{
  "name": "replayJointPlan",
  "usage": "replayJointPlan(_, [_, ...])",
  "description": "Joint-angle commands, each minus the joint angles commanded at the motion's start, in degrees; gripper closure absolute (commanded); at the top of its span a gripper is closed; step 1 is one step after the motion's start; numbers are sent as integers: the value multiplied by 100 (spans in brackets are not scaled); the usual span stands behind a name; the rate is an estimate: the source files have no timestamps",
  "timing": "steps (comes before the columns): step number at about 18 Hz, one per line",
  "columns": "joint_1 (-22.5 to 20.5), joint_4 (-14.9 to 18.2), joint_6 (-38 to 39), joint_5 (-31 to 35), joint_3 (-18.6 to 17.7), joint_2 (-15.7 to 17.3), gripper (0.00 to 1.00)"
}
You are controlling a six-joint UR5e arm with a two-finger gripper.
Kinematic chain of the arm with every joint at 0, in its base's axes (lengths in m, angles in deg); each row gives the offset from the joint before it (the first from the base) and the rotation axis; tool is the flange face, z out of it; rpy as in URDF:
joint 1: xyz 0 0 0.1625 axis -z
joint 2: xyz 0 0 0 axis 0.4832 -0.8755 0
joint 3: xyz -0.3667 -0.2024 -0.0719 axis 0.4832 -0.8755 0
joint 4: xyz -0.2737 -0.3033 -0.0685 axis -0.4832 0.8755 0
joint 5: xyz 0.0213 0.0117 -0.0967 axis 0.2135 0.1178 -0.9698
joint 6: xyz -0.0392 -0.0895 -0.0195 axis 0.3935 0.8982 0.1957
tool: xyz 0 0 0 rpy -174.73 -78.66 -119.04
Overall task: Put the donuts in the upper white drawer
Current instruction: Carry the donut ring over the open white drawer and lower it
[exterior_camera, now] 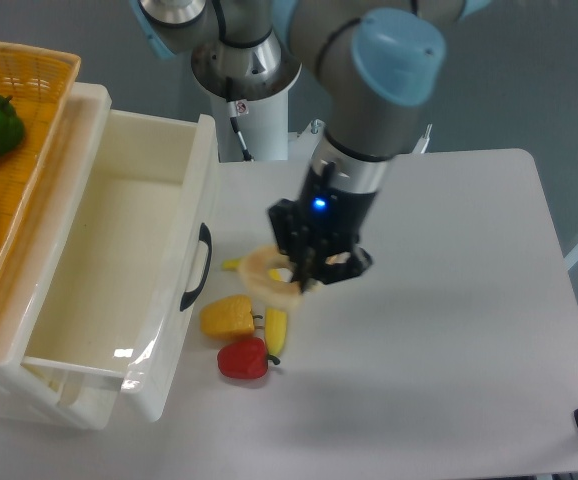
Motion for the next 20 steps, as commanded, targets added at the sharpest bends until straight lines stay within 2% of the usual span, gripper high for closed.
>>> replayJointPlan(4, [333,0,265,-132,-17,132,100])
replayJointPlan(9, [668,-9,335,-123,-219,247,100])
replayJointPlan(13, [940,-18,327,-124,-290,247,81])
replayJointPlan(14, [984,-18,300,-123,-307,247,75])
replayJointPlan(15, [1011,-35,274,-123,-342,238,64])
replayJointPlan(17, [1099,-149,274,-123,-404,238,40])
replayJointPlan(18, [1108,-193,274,-123,-430,229,25])
replayJointPlan(19, [1116,-193,274,-123,-431,229,6])
replayJointPlan(20, [1117,-193,274,-123,-439,220,0])
